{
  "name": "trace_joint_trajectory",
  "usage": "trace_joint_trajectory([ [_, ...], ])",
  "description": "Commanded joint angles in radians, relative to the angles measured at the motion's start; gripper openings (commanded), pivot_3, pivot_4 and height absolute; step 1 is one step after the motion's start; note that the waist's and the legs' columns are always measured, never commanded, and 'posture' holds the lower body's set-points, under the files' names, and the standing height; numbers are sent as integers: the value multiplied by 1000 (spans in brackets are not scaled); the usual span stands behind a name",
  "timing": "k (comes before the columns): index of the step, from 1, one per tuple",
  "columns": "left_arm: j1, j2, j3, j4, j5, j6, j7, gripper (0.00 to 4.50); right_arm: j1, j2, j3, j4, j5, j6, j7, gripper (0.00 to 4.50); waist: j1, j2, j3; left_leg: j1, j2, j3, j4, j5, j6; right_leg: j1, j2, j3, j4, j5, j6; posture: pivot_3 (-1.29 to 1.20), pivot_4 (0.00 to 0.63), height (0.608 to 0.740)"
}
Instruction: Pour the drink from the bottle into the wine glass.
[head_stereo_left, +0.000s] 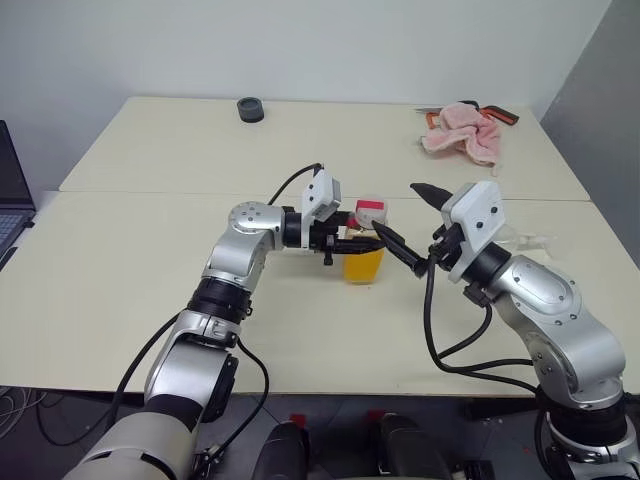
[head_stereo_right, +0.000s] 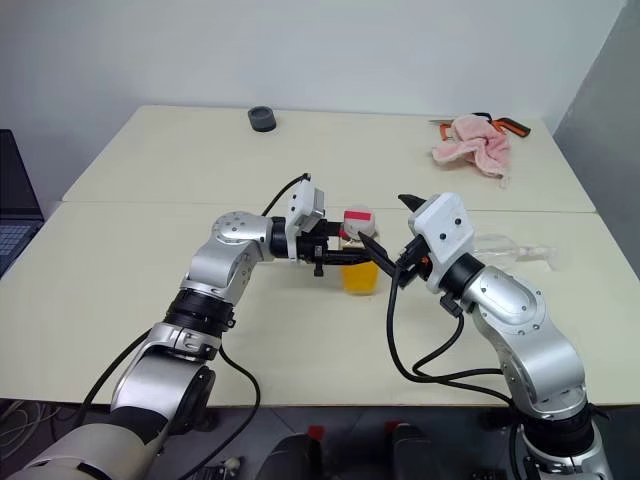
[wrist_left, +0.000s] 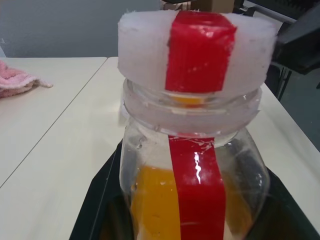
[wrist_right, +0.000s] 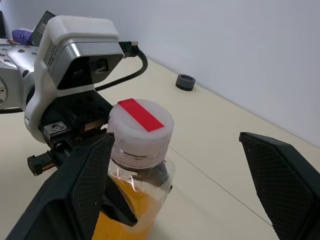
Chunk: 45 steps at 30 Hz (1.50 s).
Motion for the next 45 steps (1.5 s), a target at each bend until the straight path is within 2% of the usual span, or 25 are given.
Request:
trace_joint_trajectory([
  [1,-27,-1,5,-29,-12,-15,-13,1762,0,-9,-26,-25,-3,-17,-1,4254,0,0,0,0,0,0,0,0,0,0,0,0,0,0,0,0,150,740],
  [29,-25,2,5,-30,-12,-16,-16,1762,7,-29,-45,-14,6,-33,18,4254,0,0,0,0,0,0,0,0,0,0,0,0,0,0,0,0,150,740],
  [42,-25,1,11,-28,-12,-18,-18,1761,13,-57,-149,-115,281,119,84,4254,0,0,0,0,0,0,0,0,0,0,0,0,0,0,0,0,150,740],
  [45,-28,-1,12,-27,-14,-16,-18,1761,-4,-52,-154,-100,296,128,61,4500,0,0,0,0,0,0,0,0,0,0,0,0,0,0,0,0,150,740],
])
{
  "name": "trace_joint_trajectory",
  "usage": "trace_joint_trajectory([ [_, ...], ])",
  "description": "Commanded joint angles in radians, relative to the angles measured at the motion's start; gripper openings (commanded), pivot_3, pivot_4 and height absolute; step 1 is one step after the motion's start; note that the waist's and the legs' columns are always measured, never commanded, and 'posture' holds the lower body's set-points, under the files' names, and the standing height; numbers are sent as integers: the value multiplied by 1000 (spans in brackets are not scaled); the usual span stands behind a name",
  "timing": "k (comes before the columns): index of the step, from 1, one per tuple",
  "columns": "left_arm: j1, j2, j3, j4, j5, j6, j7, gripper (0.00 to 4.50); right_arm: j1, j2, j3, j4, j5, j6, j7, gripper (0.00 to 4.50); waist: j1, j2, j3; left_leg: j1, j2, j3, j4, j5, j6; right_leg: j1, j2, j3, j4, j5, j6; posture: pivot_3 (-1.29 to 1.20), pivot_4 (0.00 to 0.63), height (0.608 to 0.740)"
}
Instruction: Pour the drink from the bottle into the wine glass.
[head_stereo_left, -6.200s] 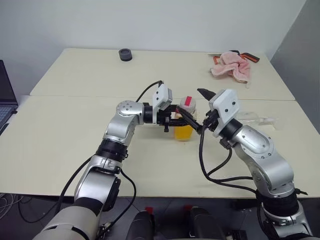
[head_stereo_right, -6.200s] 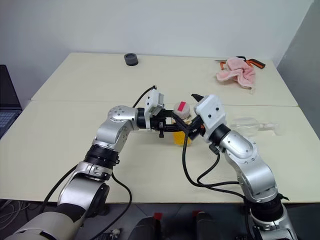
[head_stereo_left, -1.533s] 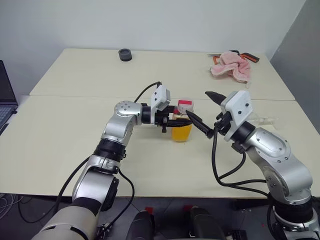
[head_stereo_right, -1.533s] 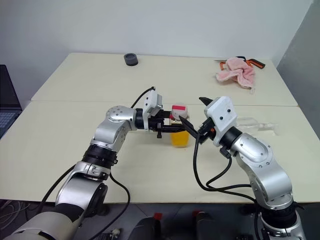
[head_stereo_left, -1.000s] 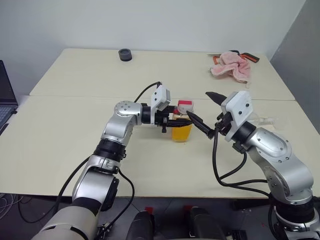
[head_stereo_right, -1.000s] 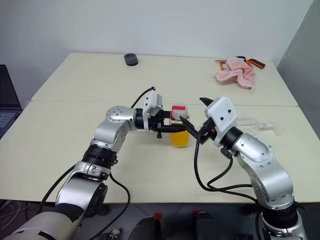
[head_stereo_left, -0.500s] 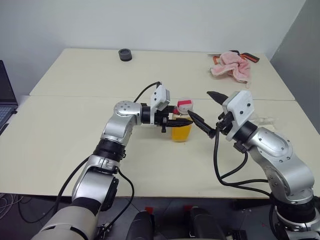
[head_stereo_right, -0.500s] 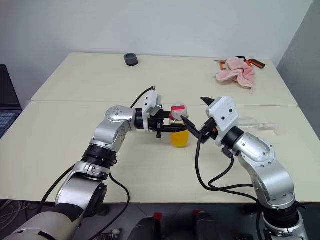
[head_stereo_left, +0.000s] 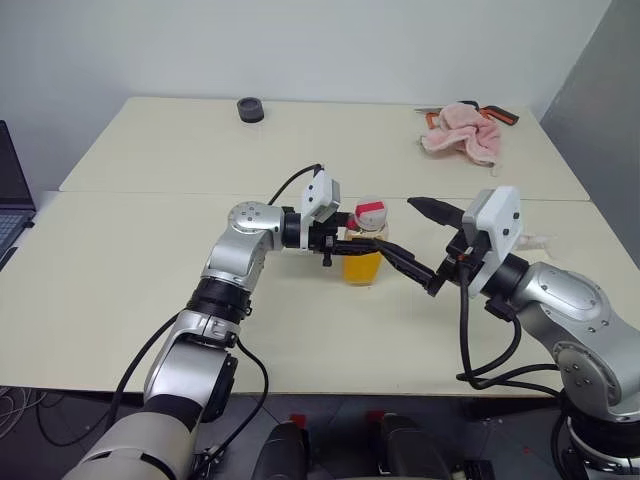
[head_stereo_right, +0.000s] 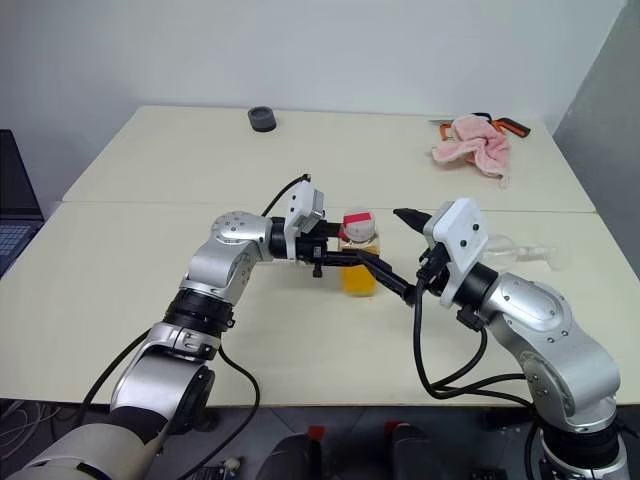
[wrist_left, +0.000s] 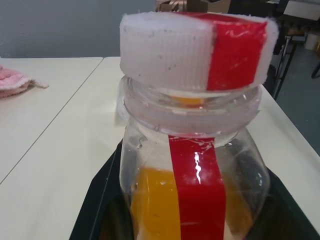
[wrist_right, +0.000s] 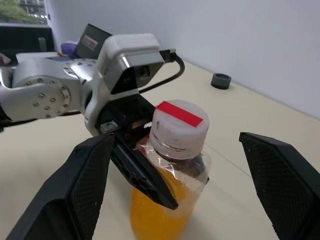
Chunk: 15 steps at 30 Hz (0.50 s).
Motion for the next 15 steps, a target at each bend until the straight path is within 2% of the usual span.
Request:
trace_joint_trajectory([
  [1,-29,-5,12,-27,-15,-14,-1,1761,-32,-1,-24,-18,36,5,-15,4500,0,0,0,0,0,0,0,0,0,0,0,0,0,0,0,0,150,740],
  [7,-31,-9,14,-28,-19,-11,-1,1761,-79,24,10,27,30,9,-40,4500,0,0,0,0,0,0,0,0,0,0,0,0,0,0,0,0,150,740],
  [15,-22,-12,14,-40,-22,-9,2,1761,-125,32,48,105,36,-5,0,4500,0,0,0,0,0,0,0,0,0,0,0,0,0,0,0,0,150,740],
])
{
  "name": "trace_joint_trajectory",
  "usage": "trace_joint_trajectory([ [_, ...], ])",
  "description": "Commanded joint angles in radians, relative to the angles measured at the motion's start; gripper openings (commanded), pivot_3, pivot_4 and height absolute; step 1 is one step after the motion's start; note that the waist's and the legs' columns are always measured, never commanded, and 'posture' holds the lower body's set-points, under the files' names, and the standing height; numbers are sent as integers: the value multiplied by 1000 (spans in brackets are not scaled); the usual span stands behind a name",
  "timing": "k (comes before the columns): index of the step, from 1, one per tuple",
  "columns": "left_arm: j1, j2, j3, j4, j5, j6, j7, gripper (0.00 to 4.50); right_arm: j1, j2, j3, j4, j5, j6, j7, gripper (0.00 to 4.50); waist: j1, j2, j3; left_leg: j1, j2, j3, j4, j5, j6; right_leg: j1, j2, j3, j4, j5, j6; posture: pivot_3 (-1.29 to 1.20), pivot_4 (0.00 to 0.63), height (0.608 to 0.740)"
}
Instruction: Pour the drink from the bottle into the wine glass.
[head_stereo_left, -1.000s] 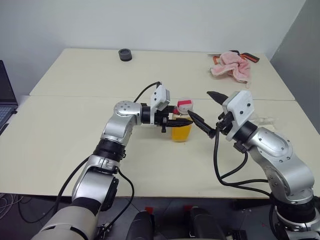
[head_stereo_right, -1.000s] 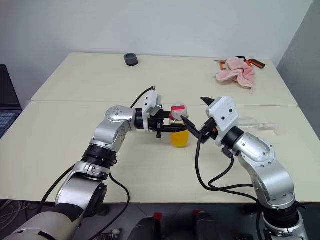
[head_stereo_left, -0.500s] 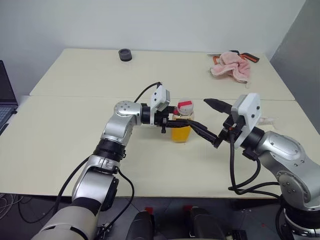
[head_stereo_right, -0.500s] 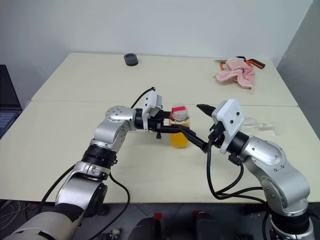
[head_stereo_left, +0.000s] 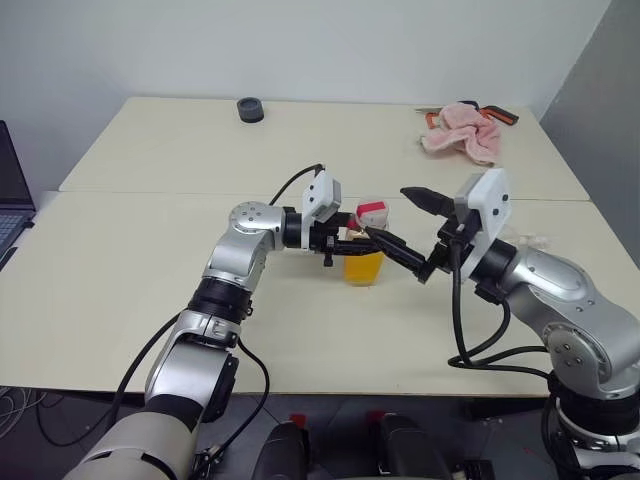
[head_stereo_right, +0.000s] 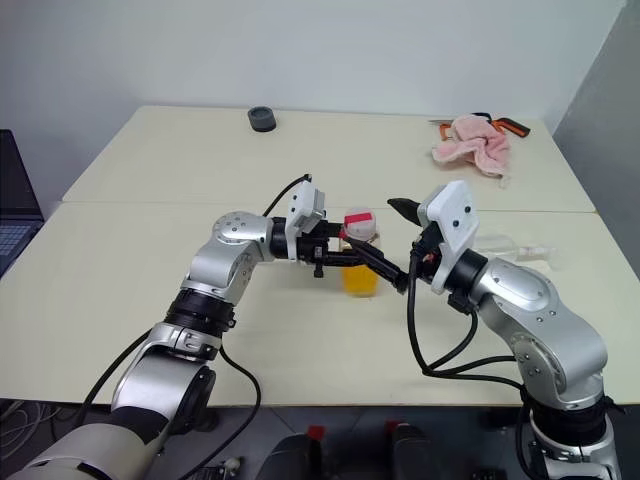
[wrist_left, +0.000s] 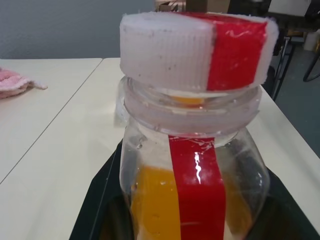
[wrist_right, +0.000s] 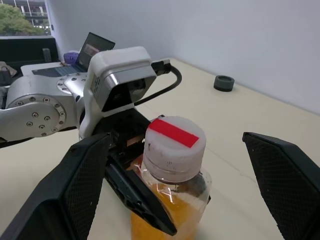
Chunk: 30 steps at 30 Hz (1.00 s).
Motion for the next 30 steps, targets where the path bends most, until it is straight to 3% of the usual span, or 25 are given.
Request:
trace_joint_trajectory([
  [1,-21,-7,14,-40,-20,-10,2,1761,-40,3,7,13,18,-20,25,4500,0,0,0,0,0,0,0,0,0,0,0,0,0,0,0,0,150,740],
  [29,-12,-6,14,-52,-20,-12,16,1761,-114,32,79,166,-55,-120,86,4500,0,0,0,0,0,0,0,0,0,0,0,0,0,0,0,0,150,740],
  [30,-12,-6,14,-52,-20,-12,16,1761,-114,32,80,167,-55,-119,87,4318,0,0,0,0,0,0,0,0,0,0,0,0,0,0,0,0,150,740],
])
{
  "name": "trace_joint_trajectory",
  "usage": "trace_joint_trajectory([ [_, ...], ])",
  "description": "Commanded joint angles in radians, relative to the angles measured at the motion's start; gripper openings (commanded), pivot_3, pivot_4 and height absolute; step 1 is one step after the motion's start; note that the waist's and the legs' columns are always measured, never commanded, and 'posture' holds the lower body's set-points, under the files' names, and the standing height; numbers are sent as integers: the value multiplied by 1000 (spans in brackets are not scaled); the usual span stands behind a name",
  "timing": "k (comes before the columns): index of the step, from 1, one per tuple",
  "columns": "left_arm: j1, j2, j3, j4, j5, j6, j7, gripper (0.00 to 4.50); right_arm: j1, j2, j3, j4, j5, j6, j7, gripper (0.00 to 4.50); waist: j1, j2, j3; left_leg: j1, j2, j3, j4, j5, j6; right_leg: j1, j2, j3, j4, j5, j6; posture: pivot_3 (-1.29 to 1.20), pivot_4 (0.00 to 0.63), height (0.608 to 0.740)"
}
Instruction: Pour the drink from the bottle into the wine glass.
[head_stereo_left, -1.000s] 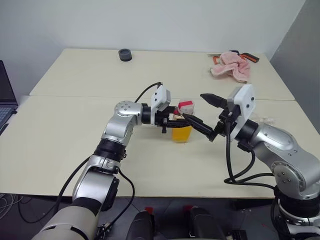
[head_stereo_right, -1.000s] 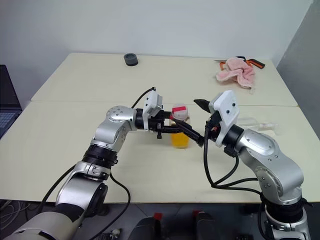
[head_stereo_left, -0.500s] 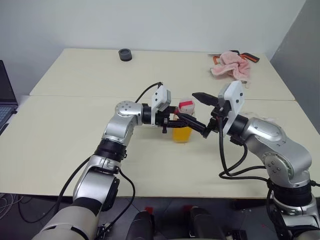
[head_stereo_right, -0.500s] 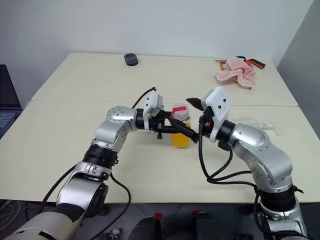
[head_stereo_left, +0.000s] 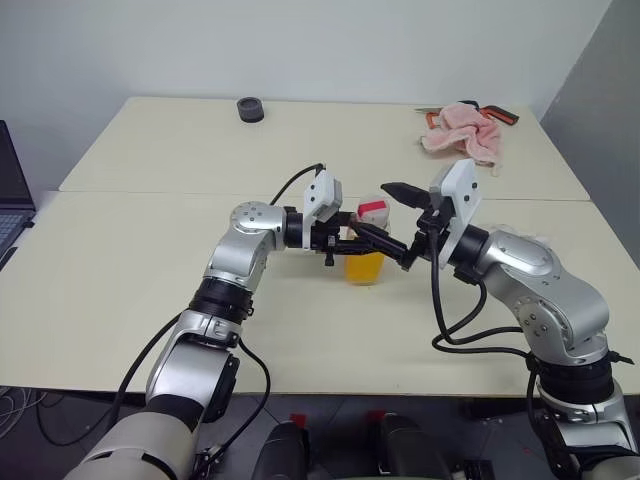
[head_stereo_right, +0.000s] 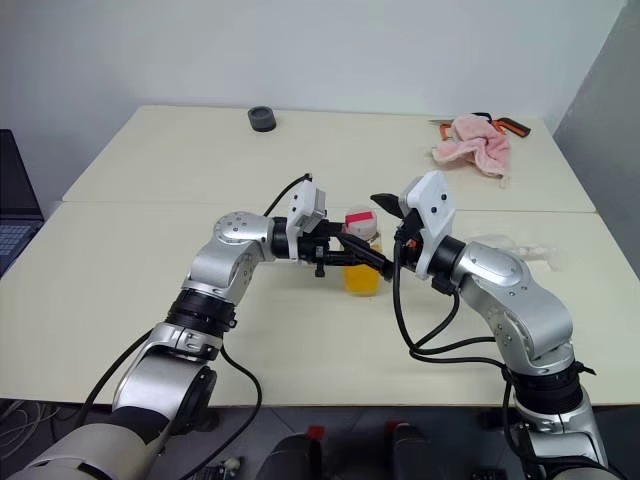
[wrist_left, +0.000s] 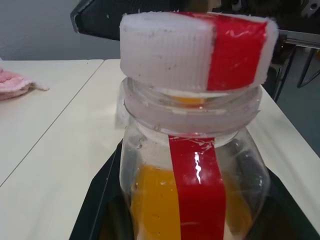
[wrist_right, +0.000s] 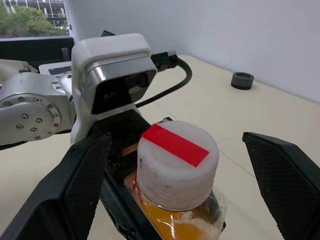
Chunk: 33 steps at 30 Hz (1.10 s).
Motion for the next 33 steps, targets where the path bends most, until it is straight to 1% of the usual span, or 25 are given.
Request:
trace_joint_trajectory([
  [1,-12,-2,14,-50,-20,-13,0,1761,-21,5,-1,-17,0,-22,13,4091,0,0,0,0,0,0,0,0,0,0,0,0,0,0,0,0,150,740],
  [2,-11,-2,14,-50,-20,-13,0,1761,-21,5,1,-16,-1,-22,16,3887,0,0,0,0,0,0,0,0,0,0,0,0,0,0,0,0,150,740],
  [7,-9,-3,14,-54,-21,-13,2,1761,-27,10,7,-11,-5,-21,24,2132,0,0,0,0,0,0,0,0,0,0,0,0,0,0,0,0,150,740],
  [8,-8,-3,14,-55,-21,-13,3,1761,-28,11,10,-9,-7,-21,26,1876,0,0,0,0,0,0,0,0,0,0,0,0,0,0,0,0,150,740],
  [19,-4,4,13,-69,-22,-9,5,1761,-27,33,33,-1,-28,-35,39,1835,0,0,0,0,0,0,0,0,0,0,0,0,0,0,0,0,150,740],
  [25,0,7,14,-78,-25,-5,5,1761,-15,41,45,2,-67,-83,35,1835,0,0,0,0,0,0,0,0,0,0,0,0,0,0,0,0,150,740],
  [28,1,8,13,-81,-26,-4,4,1761,0,74,17,4,-38,-79,17,1835,0,0,0,0,0,0,0,0,0,0,0,0,0,0,0,0,150,740],
  [30,-2,8,13,-78,-25,-6,3,1761,8,108,-20,1,14,-47,1,1835,0,0,0,0,0,0,0,0,0,0,0,0,0,0,0,0,150,740],
  [33,-5,7,13,-75,-23,-9,3,1759,12,116,-34,-8,29,-23,-2,1834,0,0,0,0,0,0,0,0,0,0,0,0,0,0,0,0,150,740],
])
